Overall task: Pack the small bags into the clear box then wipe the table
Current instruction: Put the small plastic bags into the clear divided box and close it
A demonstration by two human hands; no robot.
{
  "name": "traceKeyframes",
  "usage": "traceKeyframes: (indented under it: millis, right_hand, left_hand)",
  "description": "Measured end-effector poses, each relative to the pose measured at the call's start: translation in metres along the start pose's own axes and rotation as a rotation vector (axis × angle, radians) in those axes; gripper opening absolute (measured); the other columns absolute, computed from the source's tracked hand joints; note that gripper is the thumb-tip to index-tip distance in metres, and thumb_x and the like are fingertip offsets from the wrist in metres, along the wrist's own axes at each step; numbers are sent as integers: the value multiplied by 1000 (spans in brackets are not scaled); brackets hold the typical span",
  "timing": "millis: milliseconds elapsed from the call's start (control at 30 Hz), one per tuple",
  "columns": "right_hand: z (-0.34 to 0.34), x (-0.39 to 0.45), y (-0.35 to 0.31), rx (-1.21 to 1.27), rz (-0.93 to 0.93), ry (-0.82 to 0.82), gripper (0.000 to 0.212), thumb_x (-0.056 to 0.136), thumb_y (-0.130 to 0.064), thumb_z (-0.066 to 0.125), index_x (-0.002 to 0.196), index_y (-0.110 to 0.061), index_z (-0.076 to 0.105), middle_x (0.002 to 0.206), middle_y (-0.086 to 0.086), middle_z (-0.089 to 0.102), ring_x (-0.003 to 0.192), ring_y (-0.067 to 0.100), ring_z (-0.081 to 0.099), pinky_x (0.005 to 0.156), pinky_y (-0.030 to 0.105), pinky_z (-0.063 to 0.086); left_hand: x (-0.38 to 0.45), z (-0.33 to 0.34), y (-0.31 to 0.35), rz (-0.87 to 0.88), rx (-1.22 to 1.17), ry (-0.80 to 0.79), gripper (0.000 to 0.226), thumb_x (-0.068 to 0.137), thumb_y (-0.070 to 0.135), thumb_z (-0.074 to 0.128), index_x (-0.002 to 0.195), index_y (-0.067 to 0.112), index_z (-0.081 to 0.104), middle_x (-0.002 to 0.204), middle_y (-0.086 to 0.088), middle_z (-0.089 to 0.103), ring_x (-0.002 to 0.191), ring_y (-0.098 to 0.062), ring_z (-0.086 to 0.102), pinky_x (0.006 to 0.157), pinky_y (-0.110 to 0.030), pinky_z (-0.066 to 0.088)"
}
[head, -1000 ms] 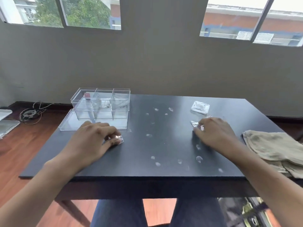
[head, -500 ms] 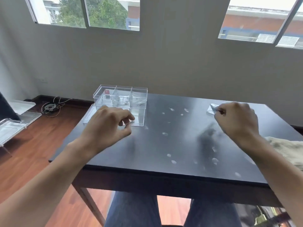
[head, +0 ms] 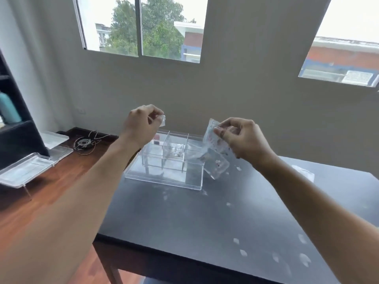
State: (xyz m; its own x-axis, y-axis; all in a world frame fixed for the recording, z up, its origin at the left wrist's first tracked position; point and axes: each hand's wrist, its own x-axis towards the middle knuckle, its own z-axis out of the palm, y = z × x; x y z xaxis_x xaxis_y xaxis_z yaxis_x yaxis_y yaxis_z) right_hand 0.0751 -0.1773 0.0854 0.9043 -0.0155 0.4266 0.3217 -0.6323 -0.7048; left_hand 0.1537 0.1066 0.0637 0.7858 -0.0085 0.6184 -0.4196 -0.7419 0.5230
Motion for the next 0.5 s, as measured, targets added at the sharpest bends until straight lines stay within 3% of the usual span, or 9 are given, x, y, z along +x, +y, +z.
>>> traceKeyframes:
  millis: [67,167,333,433,500]
  right_hand:
    - [21,16,0,48,38,-54,10,92,-33,75,88,-24,75,55,-11,66,35,6,50,36,20,41]
    - [47,39,-5,181,98,-122,4,94,-22,74,94,-18,74,75,11,72,40,14,57,39,24,42]
    - [71,65,-10,225,26,-111,2,95,-18,72,95,-17,74,77,3,70,46,19,65,47,30,52]
    - [87,69,-7,46,-115,-101,5,95,-21,73,93,-19,78,76,-1,70,50,11,68,53,23,52]
    - [98,66,-3,-147,-264,-81,9,94,-19,72,95,-19,81,79,-5,71,62,9,67,66,25,51]
  left_hand:
    - [4,9,-9,-59,-1,-14,13,95,31,64,99,24,75,84,10,70,76,-13,64,88,-37,55]
    - [-10,25,-23,-58,27,124,13,94,37,66,95,27,74,76,14,66,81,-18,68,90,-43,50]
    - [-22,34,-45,-17,163,151,13,94,42,66,95,31,73,73,19,59,87,-18,65,82,-35,32]
    - [-22,34,-55,-31,163,128,13,94,40,64,96,31,73,77,14,67,91,-18,63,81,-34,25]
    - [-22,35,-59,-52,163,119,14,96,40,62,98,31,74,84,11,72,95,-19,62,82,-33,23]
